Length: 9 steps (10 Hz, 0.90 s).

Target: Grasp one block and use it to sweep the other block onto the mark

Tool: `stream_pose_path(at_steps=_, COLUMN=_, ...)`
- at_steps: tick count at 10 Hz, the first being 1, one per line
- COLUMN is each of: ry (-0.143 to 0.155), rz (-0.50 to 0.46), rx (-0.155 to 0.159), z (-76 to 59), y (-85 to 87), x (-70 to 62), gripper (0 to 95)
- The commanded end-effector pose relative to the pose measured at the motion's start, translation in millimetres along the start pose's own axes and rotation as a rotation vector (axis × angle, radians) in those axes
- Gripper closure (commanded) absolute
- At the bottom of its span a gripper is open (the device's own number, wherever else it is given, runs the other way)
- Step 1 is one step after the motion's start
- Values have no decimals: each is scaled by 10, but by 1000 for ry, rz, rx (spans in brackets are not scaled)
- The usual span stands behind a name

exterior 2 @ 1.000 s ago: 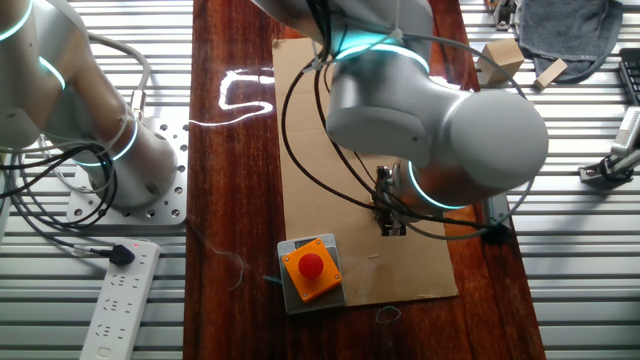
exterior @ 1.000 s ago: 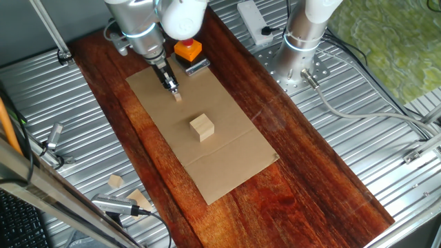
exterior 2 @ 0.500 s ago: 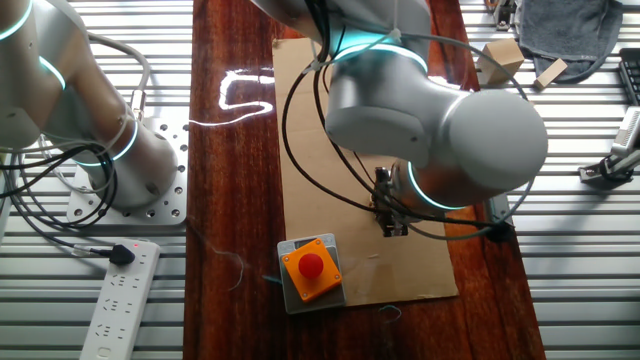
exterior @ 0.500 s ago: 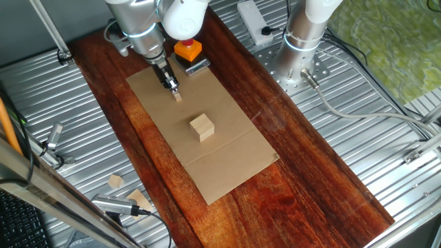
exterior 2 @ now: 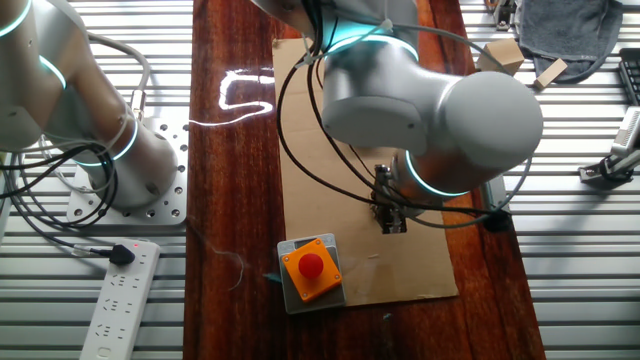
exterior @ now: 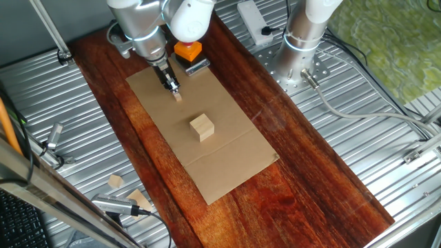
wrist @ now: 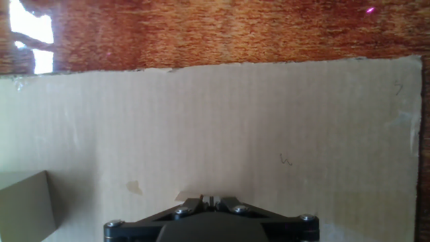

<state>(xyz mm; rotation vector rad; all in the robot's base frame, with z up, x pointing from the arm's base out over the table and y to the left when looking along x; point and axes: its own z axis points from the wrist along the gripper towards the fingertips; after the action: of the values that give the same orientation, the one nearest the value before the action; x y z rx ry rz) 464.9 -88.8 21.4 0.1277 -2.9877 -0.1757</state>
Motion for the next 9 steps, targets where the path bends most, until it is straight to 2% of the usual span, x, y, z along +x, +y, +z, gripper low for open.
stream_pose_path(at_steps=1, ry=-1, rz=-2, rx=-2, z=1, y=4, x=-10, gripper=950)
stream_pose_path(at_steps=7, ry=4, rz=6, rx=9, z=1, y=4, x=-10, gripper=950)
stream_pose_path(at_steps=9, ry=-5, rz=-1, rx=11, z=1, y=4, x=-10, gripper=950)
